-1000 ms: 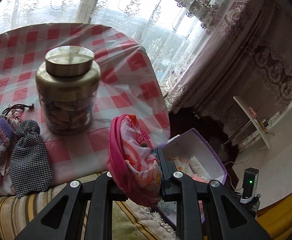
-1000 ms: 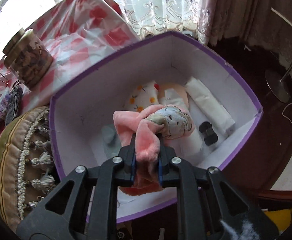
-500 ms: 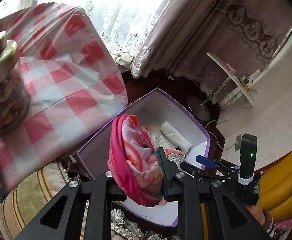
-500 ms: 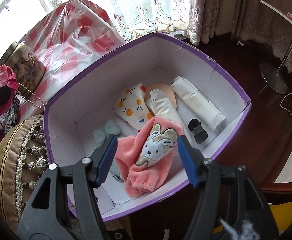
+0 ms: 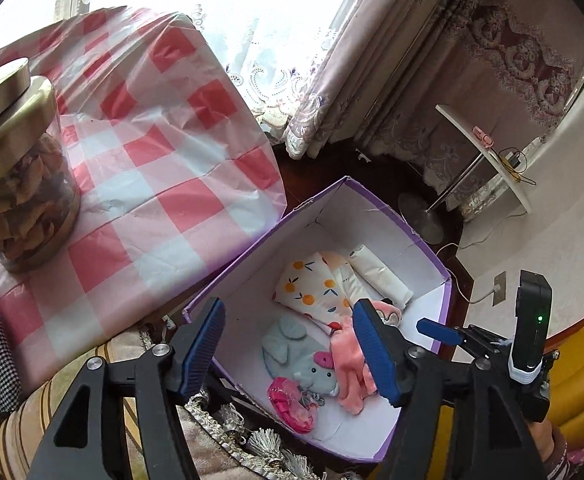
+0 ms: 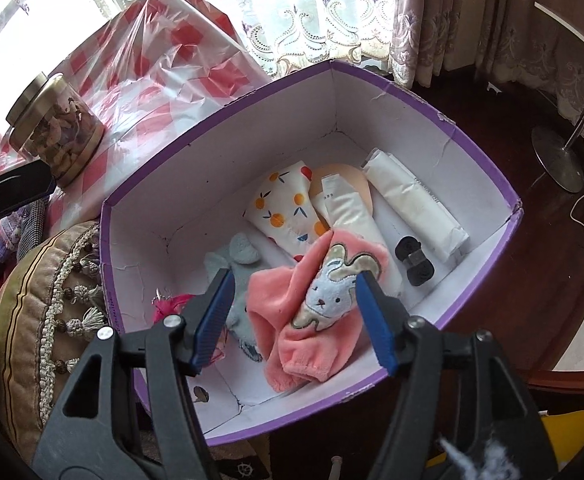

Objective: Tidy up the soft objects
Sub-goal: 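Withdraw both open tools from the box back to the pile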

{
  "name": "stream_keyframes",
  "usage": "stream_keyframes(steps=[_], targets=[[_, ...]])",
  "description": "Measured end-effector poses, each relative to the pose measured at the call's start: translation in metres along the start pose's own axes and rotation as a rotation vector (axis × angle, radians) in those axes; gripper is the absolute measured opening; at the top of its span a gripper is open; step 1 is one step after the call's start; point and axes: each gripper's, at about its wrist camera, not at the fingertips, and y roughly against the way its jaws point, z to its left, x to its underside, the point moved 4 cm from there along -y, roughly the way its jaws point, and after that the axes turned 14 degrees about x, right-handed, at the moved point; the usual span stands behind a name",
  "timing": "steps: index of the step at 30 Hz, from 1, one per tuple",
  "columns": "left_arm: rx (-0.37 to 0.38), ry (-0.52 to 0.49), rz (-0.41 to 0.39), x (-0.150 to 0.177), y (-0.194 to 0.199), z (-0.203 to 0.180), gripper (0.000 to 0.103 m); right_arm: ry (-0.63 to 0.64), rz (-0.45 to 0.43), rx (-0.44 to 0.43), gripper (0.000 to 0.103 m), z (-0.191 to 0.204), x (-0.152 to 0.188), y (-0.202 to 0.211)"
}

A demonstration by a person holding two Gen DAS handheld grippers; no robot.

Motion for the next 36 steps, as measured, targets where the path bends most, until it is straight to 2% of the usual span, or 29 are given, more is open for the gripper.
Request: stream_keyframes(steps=[5,10,16,19,22,24,25,26,27,36], targets=[[-0.012,-0.023,-0.029,0.004,0.017,0.001,0.067,0.033,-0.008,-0.019,0.066,0.013,0.001,0.004],[0.006,0.02,-0.047,0.012,0.035,0.014,0.067,0.068,0.0,-0.047,0.066,0.025,0.001,0.005],[-0.014,0.052,-0.087,0.018,0.059,0.03,0.067,0.339,0.09,-0.072,0.066,0.071,0.01,-0.011],[-0.028,0.071,-0.118,0.019,0.076,0.042,0.067,0.525,0.196,-0.08,0.066,0.097,0.02,-0.033],[-0.044,0.101,-0.157,0.022,0.093,0.056,0.067,0.687,0.29,-0.08,0.076,0.119,0.029,-0.055],[-0.051,0.131,-0.182,0.023,0.103,0.068,0.067,0.751,0.339,-0.085,0.078,0.13,0.032,-0.066],[-0.056,0.142,-0.194,0.023,0.108,0.073,0.067,0.772,0.357,-0.105,0.083,0.135,0.032,-0.07],[-0.061,0.15,-0.203,0.024,0.112,0.077,0.067,0.777,0.368,-0.11,0.089,0.138,0.03,-0.073],[-0.065,0.156,-0.208,0.025,0.114,0.08,0.067,0.779,0.369,-0.101,0.09,0.139,0.027,-0.077],[-0.106,0.179,-0.238,0.043,0.136,0.102,0.067,0.697,0.414,-0.127,0.094,0.126,0.018,-0.097]])
